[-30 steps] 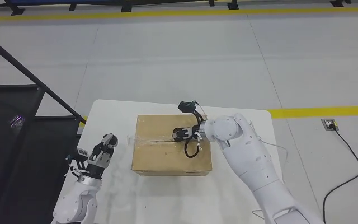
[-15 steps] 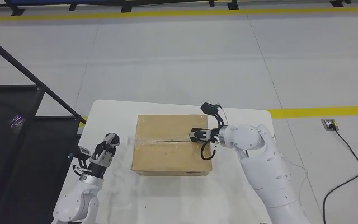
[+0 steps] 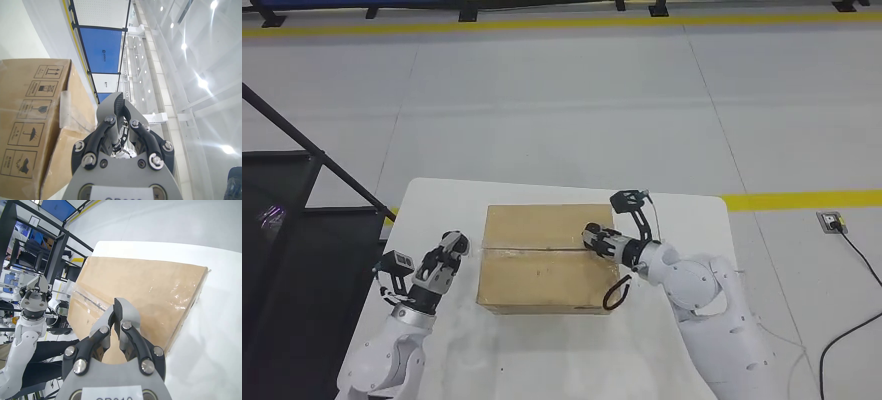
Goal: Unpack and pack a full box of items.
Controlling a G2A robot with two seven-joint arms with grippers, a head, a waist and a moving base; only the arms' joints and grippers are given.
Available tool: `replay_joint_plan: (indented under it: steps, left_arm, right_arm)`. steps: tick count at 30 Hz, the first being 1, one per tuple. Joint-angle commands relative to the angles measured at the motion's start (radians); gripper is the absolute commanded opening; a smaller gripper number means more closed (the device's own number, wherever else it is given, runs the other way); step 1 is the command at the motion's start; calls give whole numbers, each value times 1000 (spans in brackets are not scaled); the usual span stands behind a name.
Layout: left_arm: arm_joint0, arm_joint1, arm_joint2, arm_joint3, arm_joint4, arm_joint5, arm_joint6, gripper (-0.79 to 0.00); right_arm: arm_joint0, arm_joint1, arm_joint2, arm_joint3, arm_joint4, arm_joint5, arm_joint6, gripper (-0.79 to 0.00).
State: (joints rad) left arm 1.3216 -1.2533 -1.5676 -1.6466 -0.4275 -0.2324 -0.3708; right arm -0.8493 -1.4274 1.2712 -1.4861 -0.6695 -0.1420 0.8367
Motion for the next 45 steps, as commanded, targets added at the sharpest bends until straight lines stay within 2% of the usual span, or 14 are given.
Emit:
replay_joint_plan:
  steps: [1, 10, 18, 32, 45]
  left_arm:
    - [-11, 0, 14, 15, 20, 28, 0, -785]
    - [-71, -2, 34, 140, 39, 61, 27, -785]
    - [-96, 0, 40, 217, 39, 67, -28, -785]
    - [-125, -3, 66, 298, 36, 72, -32, -785]
    - [-138, -4, 73, 353, 21, 63, -44, -785]
  right_arm:
    - [4, 1, -6, 17, 7, -12, -9, -785]
    - [16, 9, -9, 64, 41, -73, -27, -785]
    - [18, 18, -13, 62, 50, -88, -31, -785]
    - [19, 29, -37, 61, 63, -71, -14, -785]
    - [-11, 42, -47, 6, 61, -77, -23, -785]
